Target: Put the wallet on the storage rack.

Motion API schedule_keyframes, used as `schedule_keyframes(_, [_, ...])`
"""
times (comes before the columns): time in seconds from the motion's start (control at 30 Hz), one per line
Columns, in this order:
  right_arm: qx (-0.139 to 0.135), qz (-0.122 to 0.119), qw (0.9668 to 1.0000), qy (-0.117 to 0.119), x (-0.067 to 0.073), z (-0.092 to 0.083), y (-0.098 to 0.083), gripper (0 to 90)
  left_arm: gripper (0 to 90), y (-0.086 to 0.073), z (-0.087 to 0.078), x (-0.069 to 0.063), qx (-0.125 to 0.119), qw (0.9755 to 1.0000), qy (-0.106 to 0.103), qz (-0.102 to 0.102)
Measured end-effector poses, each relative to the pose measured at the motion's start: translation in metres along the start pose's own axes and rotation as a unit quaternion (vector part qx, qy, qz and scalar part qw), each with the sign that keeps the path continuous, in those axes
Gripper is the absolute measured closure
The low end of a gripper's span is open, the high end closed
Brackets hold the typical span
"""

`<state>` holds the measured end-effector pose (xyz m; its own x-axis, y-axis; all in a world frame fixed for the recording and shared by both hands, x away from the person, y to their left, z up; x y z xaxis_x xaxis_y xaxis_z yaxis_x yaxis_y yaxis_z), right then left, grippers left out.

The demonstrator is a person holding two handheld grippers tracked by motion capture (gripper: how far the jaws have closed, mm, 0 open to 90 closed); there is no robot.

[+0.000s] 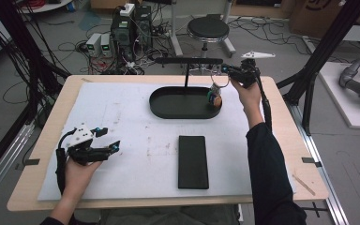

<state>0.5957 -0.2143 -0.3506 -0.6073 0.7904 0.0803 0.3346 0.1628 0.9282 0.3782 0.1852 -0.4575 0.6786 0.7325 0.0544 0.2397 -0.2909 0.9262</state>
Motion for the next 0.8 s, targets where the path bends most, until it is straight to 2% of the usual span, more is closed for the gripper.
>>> schedule_keyframes(0.13, [0.002,-0.003,0.9999,-0.009,-0.002,0.001,-0.001,87.6,28.5,0.0,0.0,0.0,0.001,1.0,-0.001,0.0])
schedule_keyframes(0.43, [0.019,-0.01,0.9985,-0.05,-0.006,0.006,-0.006,84.2,28.5,0.0,0.001,-0.001,0.001,1.0,-0.003,0.0])
schedule_keyframes(0.47, [0.02,-0.009,0.9977,-0.063,-0.008,0.006,-0.006,82.2,28.5,0.0,0.001,-0.001,0.001,1.0,-0.003,-0.001])
schedule_keyframes(0.6, [0.017,-0.001,0.9973,-0.071,-0.011,0.004,-0.006,81.8,28.5,0.0,0.001,-0.001,0.001,1.0,-0.003,-0.001])
schedule_keyframes(0.8, [0.02,-0.018,0.9951,-0.095,-0.014,-0.003,-0.004,76.2,28.5,0.0,0.001,-0.002,0.002,1.0,-0.006,0.002])
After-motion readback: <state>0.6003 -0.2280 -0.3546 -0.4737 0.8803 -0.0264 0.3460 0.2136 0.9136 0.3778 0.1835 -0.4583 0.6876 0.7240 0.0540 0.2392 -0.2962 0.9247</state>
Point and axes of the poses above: each handheld gripper's, and its own axes: z roughly forward along the jaws, y roughly out of its top, x roughly to its left, the point moved 10 cm from there along z, roughly forward along the jaws, and after that the axes turned 1 degree about z, right-handed, at the moved point
